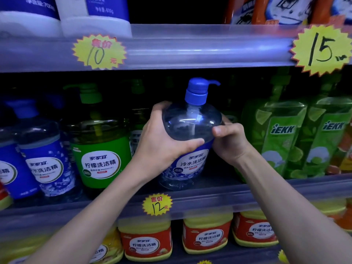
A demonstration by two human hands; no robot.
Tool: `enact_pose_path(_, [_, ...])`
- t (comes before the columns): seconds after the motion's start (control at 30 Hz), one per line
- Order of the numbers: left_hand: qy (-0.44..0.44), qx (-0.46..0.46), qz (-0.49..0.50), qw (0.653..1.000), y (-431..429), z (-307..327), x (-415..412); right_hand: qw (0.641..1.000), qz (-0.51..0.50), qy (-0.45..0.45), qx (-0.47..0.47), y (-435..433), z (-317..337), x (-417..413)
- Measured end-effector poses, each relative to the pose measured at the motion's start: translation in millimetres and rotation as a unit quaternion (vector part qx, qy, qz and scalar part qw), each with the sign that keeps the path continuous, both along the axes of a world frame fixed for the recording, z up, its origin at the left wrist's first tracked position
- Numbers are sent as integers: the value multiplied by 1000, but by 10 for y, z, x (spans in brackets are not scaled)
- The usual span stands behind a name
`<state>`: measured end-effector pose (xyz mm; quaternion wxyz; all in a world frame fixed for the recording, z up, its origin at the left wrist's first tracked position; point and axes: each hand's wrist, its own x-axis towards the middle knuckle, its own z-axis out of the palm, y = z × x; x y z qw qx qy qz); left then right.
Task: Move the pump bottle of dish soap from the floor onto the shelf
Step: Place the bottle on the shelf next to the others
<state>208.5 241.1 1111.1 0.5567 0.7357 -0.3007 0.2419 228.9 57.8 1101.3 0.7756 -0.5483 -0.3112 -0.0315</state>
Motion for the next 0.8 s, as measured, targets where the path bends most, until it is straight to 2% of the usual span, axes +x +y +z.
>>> enact_pose_path(0.1, [18, -11, 11, 1000, -52, 14, 112, 1000, 3, -1, -4, -24, -16, 86])
enact_pose_path(0.4, [103, -65, 47, 991, -58, -40, 322, 996, -28, 73, 29, 96, -108, 348])
enact_pose_path(0.8, [106, -68, 46, 991, -77, -55, 292, 995, -38, 94, 14, 80, -86, 303])
